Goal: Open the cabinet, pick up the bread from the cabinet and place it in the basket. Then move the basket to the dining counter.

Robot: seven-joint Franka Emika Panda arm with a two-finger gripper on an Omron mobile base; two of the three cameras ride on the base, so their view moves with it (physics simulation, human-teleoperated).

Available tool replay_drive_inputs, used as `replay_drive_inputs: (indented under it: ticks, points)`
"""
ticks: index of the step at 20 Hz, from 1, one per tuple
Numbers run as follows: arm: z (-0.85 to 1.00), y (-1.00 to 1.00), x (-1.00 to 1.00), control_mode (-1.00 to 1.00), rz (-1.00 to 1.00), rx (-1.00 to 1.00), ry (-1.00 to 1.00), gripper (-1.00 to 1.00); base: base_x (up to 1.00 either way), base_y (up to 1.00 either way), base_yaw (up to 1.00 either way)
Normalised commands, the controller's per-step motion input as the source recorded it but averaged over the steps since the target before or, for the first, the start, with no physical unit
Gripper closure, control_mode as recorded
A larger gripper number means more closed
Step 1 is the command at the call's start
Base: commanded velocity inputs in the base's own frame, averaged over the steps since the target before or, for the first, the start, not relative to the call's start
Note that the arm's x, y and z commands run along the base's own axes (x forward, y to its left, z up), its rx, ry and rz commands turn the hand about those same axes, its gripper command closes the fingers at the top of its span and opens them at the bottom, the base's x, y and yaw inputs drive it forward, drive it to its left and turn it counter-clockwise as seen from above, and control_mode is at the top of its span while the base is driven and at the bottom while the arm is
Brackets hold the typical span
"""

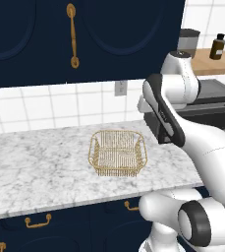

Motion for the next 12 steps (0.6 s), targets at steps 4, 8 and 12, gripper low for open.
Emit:
replay_drive_inputs:
  ticks: [4, 8, 12]
  points:
    - [0.04, 0.23, -0.01, -1.00, 0.00, 0.00, -0.01, -1.00, 0.00, 0.00, 0.00]
    - [0.61, 0.61, 0.01, -1.00, -0.04, 0.00, -0.23, -1.00, 0.00, 0.00, 0.00]
    - [0.88, 0.94, 0.00, -1.00, -0.07, 0.00, -0.35, -1.00, 0.00, 0.00, 0.00]
